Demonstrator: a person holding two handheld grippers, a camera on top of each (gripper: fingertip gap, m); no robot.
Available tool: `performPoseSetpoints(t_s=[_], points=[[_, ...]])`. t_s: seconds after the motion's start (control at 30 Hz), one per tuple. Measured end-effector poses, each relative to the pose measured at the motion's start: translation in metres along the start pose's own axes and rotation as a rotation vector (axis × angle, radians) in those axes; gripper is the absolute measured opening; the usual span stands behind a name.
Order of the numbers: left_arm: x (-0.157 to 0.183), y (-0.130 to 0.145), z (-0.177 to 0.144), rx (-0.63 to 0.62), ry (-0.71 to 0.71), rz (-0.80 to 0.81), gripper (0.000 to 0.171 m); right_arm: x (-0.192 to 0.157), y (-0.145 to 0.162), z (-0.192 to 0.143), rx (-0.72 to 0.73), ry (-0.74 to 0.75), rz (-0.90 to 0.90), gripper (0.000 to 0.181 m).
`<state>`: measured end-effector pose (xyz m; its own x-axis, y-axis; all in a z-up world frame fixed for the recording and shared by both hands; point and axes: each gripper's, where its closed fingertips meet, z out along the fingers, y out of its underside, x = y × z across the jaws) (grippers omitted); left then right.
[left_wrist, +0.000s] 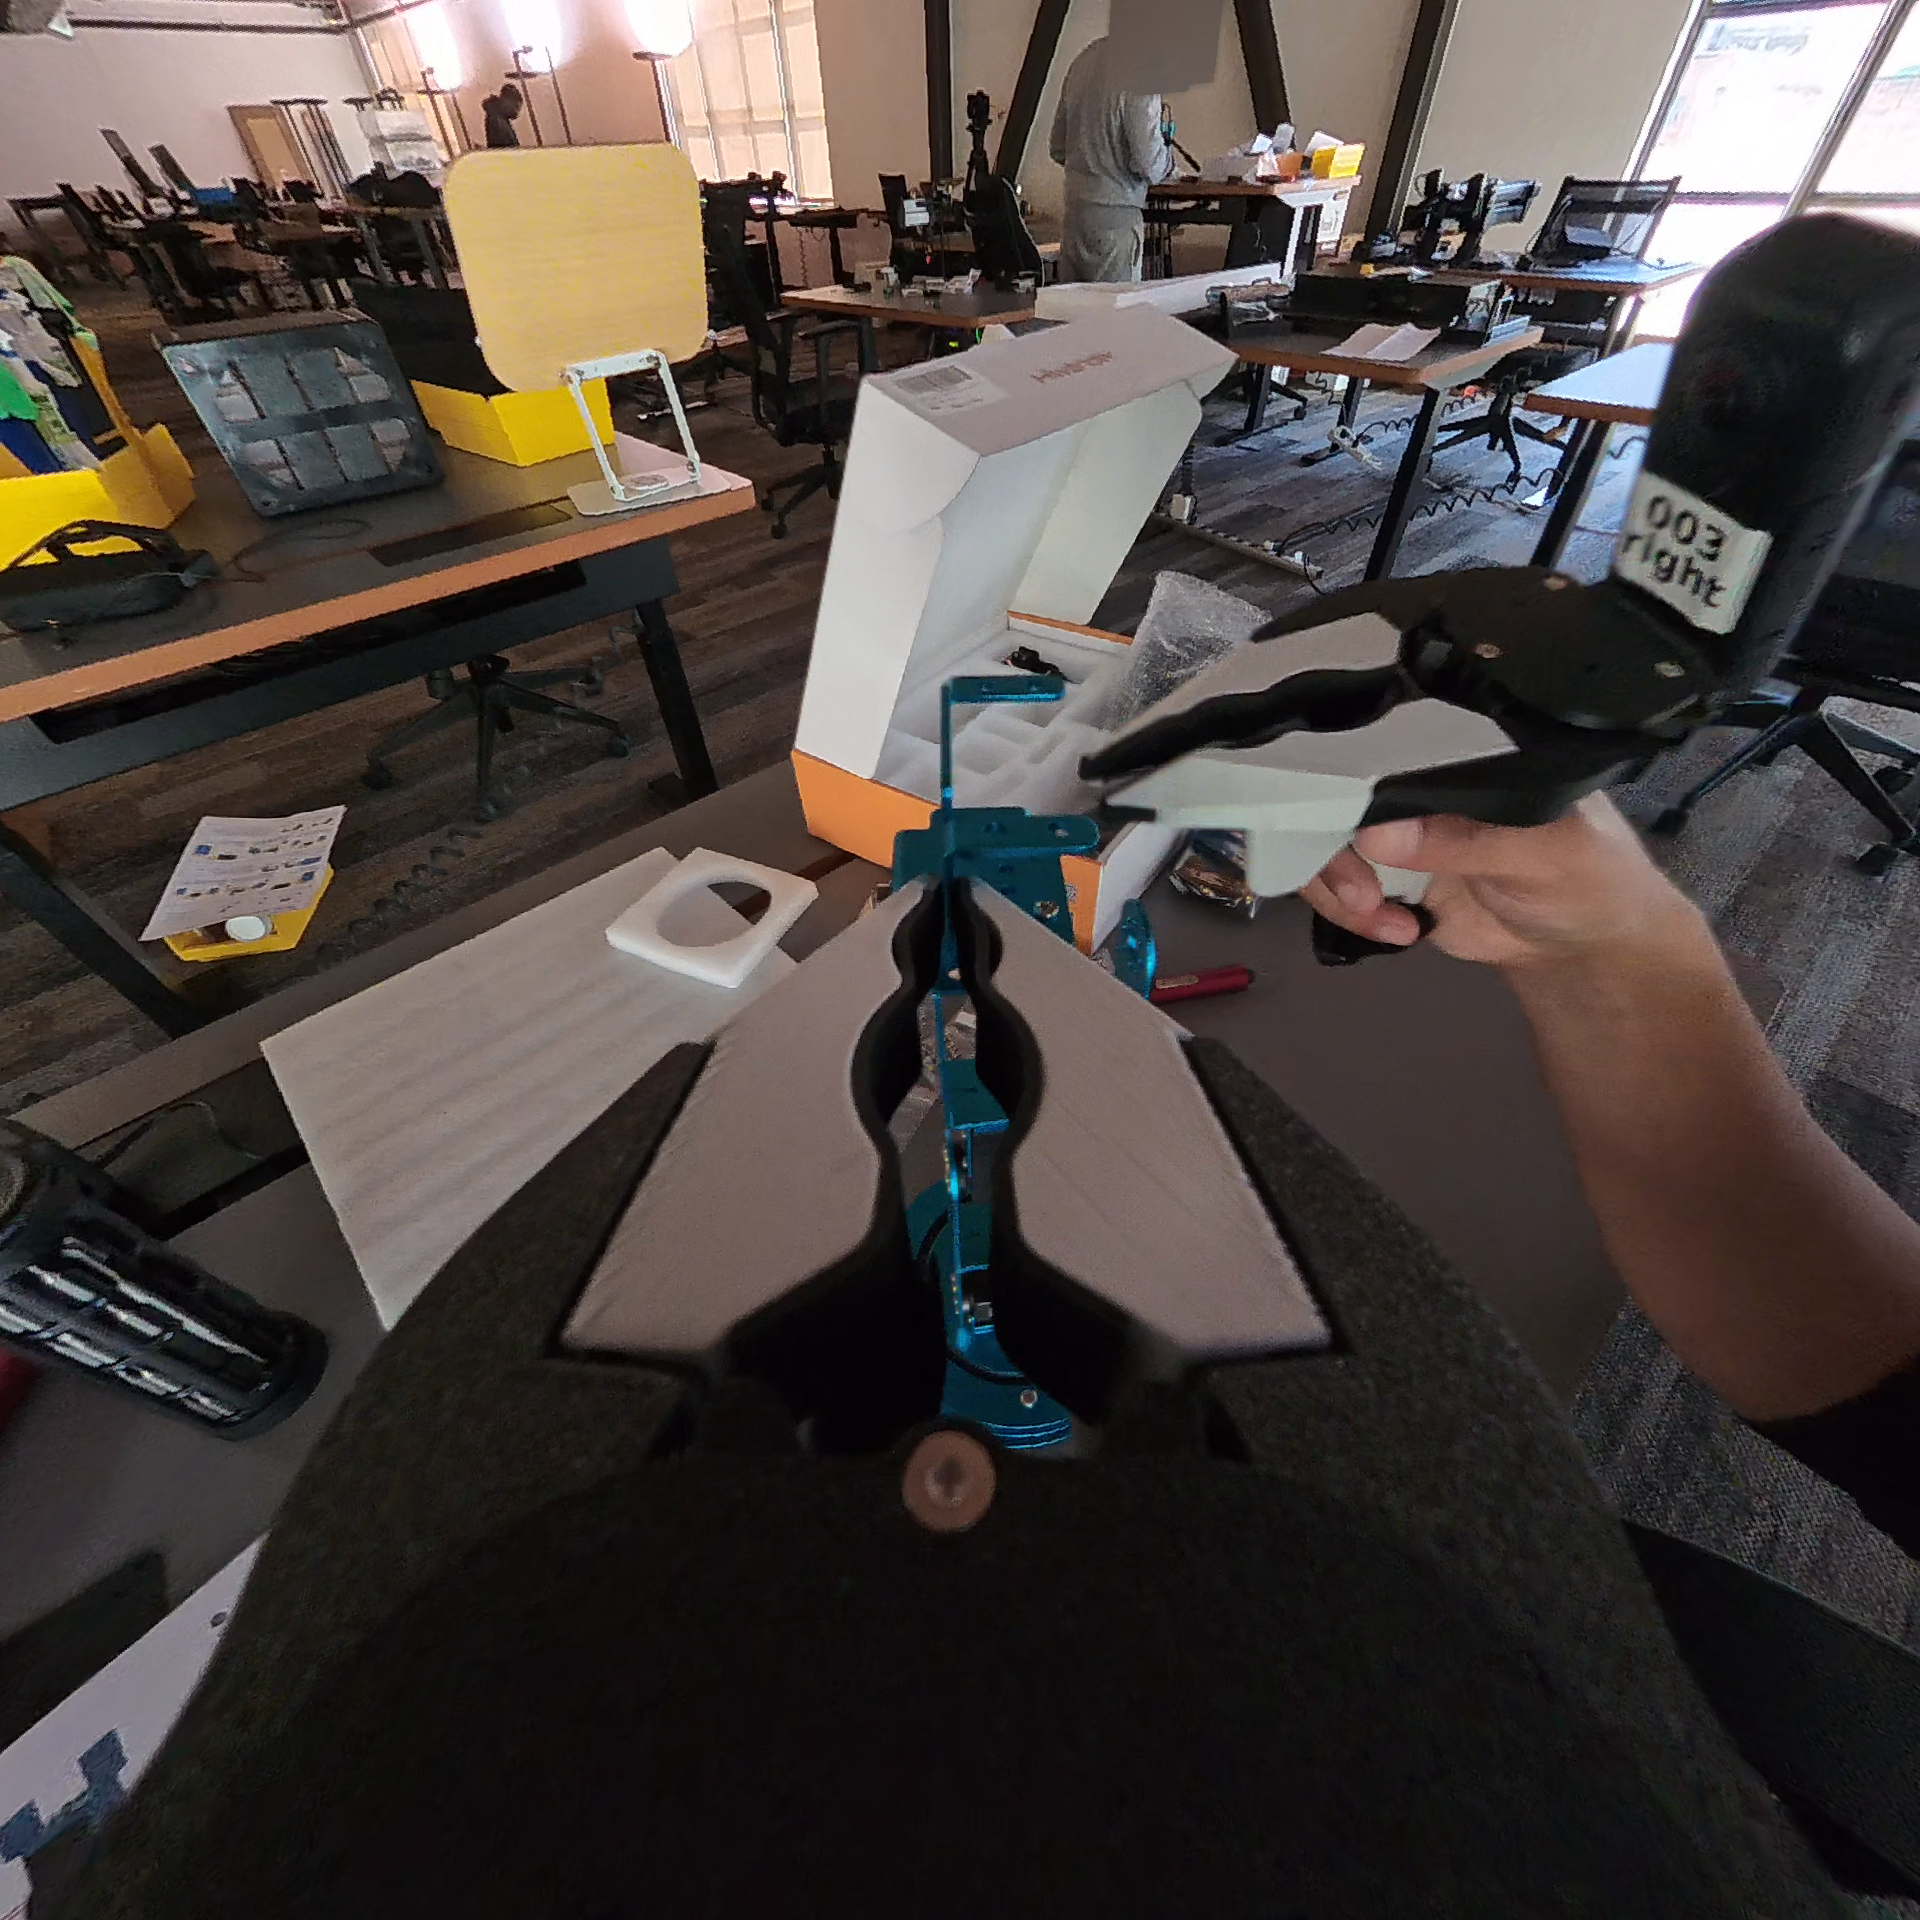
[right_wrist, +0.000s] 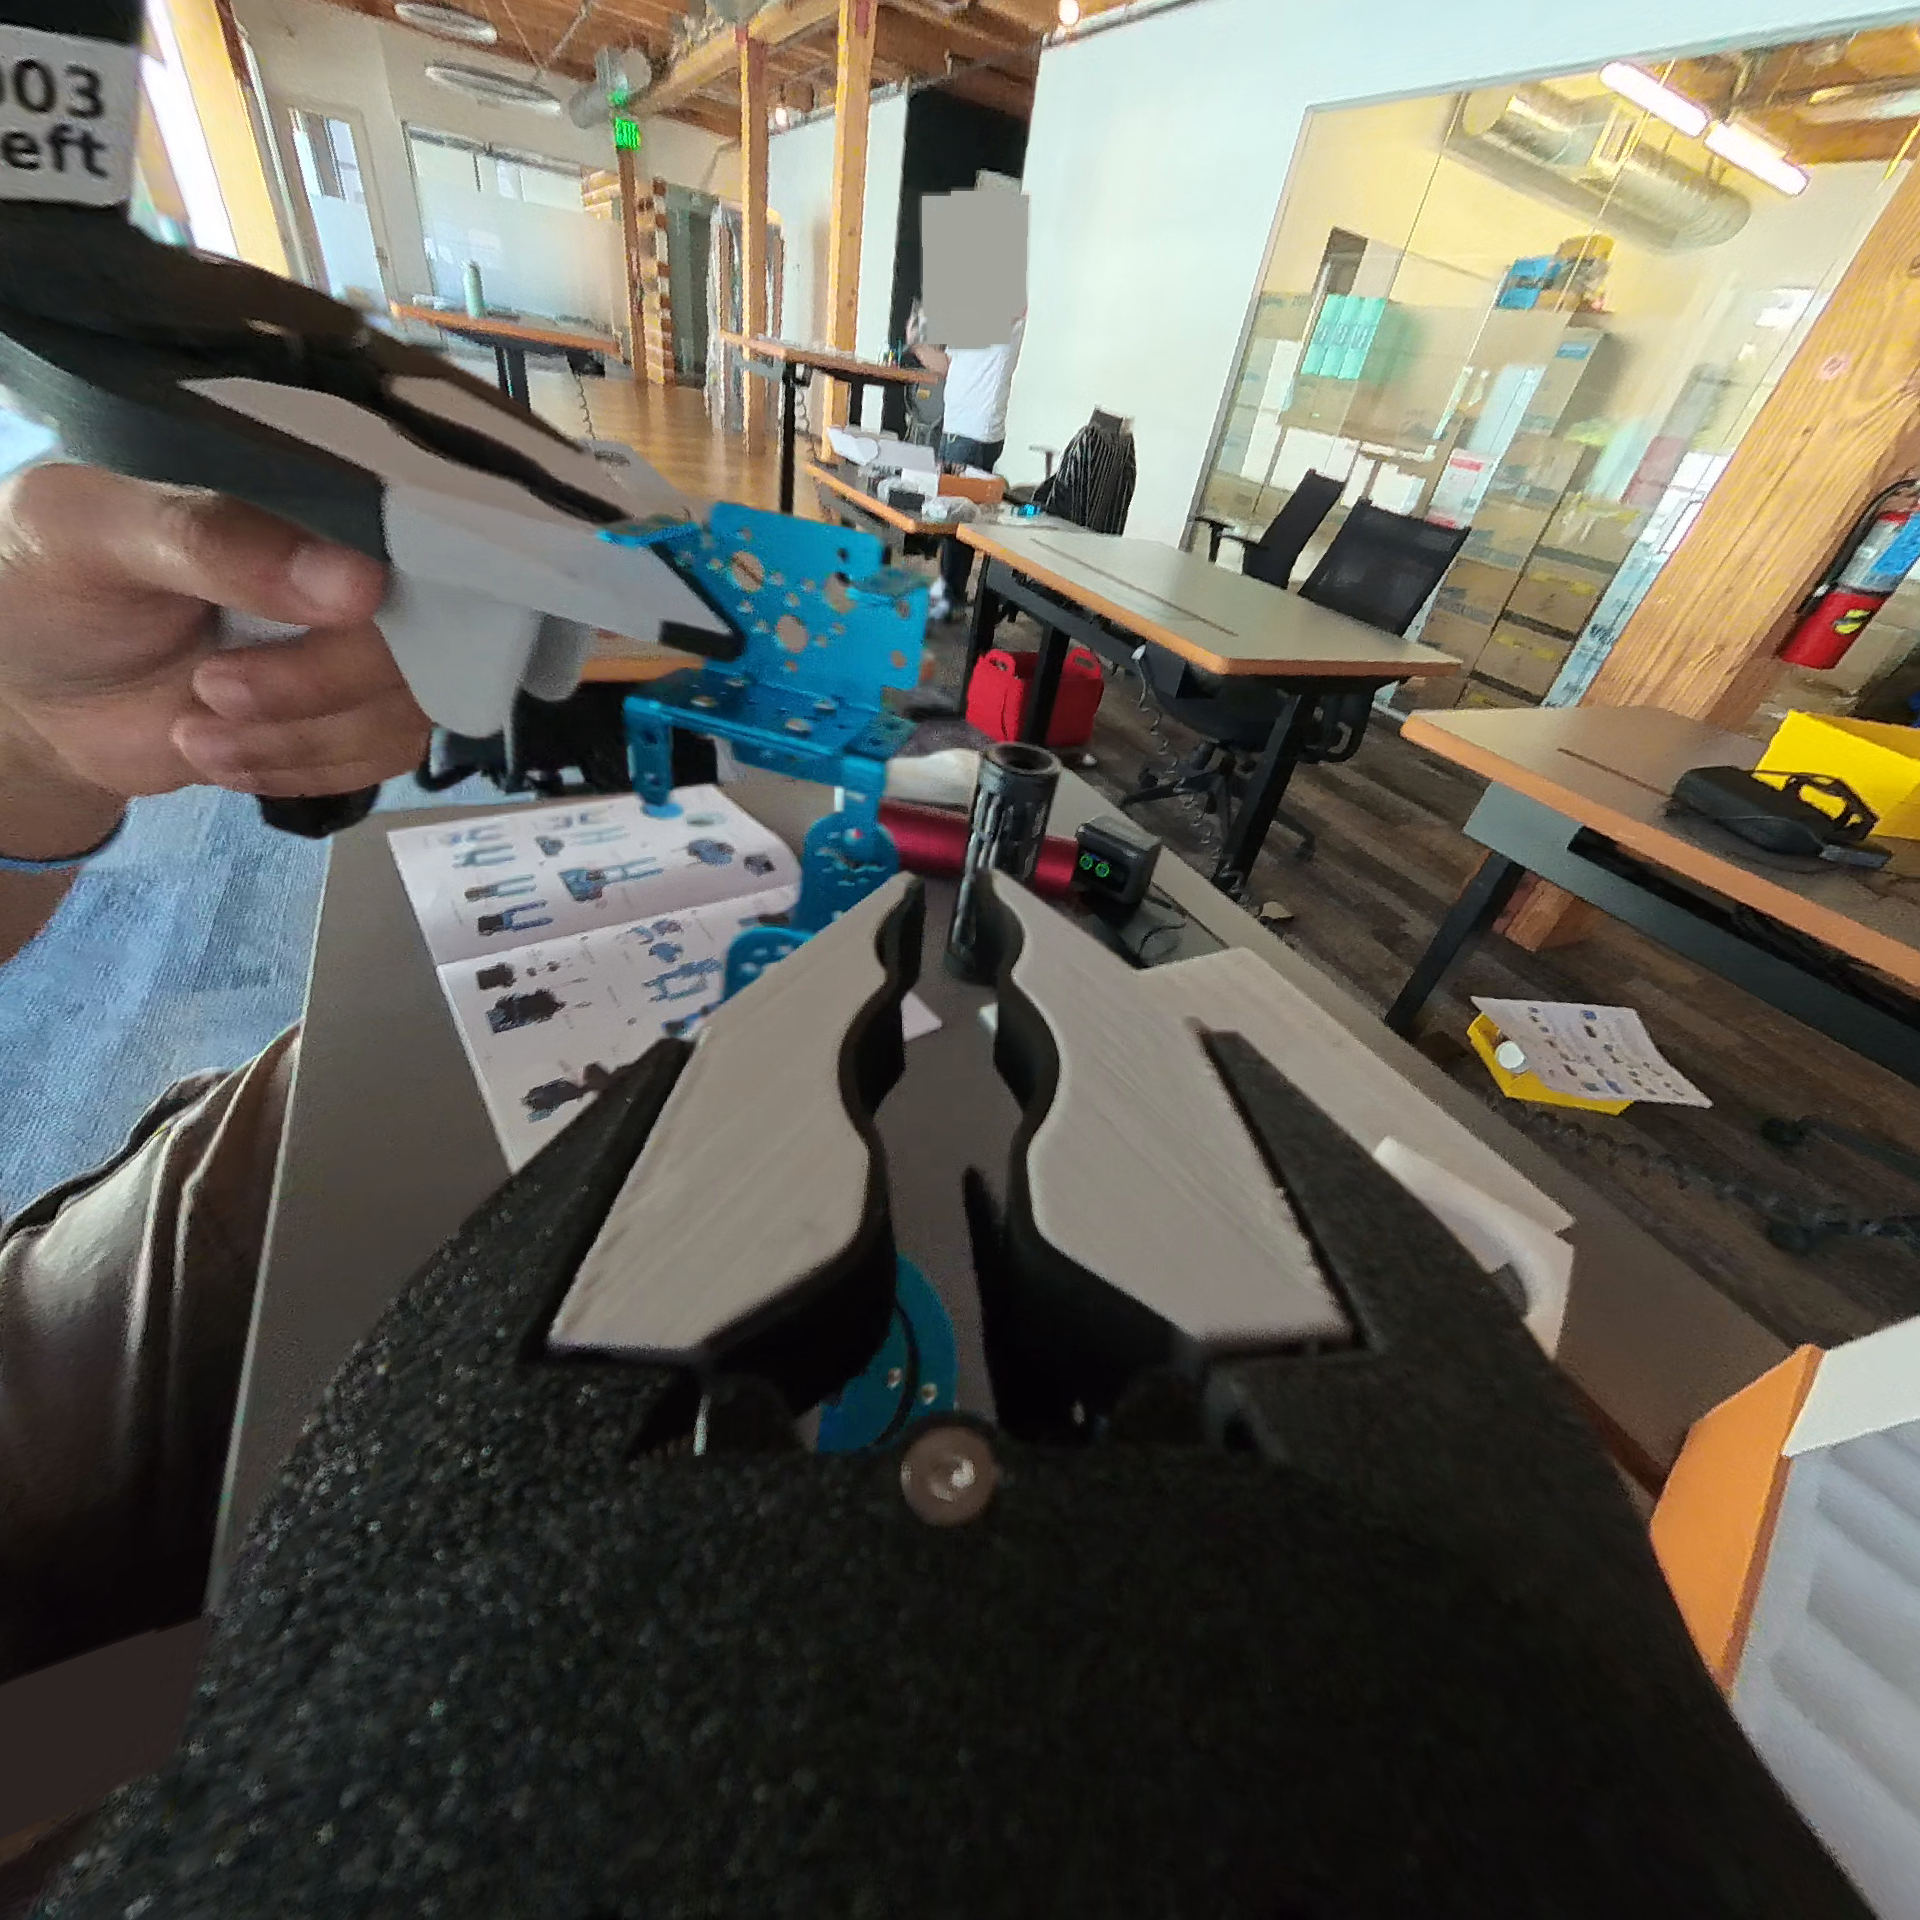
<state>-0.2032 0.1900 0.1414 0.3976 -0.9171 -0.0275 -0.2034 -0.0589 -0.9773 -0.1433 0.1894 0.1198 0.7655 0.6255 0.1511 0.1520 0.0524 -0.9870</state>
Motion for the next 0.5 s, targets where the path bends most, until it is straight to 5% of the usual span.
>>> performPoseSetpoints(t_s=[0.3, 0.5], points=[[-0.002, 0.017, 0.011, -0.049, 0.04, -0.08, 0.001, 0.044, 0.053, 0.014, 0.169, -0.033, 0.247, 0.024], [0.0, 0.019, 0.01, -0.049, 0.039, -0.09, 0.0, 0.009, 0.03, -0.007, 0.325, -0.179, 0.225, 0.03]])
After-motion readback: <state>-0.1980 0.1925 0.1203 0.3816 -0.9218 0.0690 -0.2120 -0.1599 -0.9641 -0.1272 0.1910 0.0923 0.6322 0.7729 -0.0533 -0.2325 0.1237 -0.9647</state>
